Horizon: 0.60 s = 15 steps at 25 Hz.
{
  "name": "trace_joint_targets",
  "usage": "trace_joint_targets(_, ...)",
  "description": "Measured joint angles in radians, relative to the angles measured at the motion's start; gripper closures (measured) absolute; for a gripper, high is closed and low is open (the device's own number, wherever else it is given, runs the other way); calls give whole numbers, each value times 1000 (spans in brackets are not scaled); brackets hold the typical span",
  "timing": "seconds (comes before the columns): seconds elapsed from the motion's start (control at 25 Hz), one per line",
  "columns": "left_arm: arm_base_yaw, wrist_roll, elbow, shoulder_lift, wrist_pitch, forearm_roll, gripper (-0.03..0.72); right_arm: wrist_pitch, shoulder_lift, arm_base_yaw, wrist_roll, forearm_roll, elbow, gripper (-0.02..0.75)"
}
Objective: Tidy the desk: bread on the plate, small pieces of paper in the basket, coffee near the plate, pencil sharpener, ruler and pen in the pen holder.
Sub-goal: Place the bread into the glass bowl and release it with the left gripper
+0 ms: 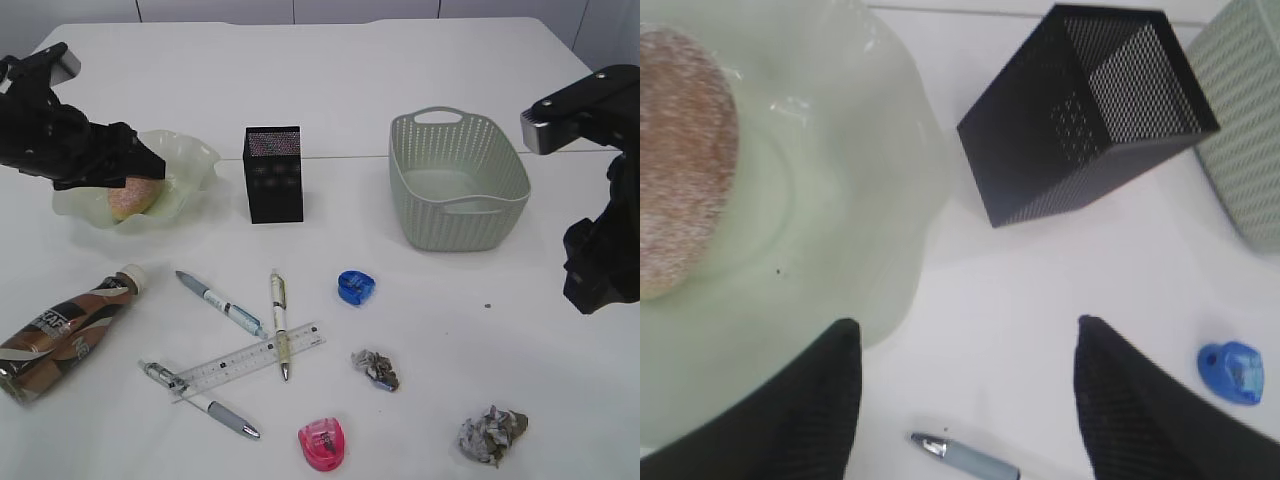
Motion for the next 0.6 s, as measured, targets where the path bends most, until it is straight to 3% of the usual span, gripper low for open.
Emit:
trace_joint_targets(0.16, -42, -155, 0, -52, -2, 236, 210, 0, 0, 0, 0, 9, -2, 208)
trace_joint_targets(0.28, -69, -254, 0, -91, -2, 349, 211, 14, 0, 0, 0, 28, -2, 208)
trace_joint_targets(0.6, -80, -404, 68, -166, 48, 471, 212, 88, -2, 0, 0, 68, -2, 208)
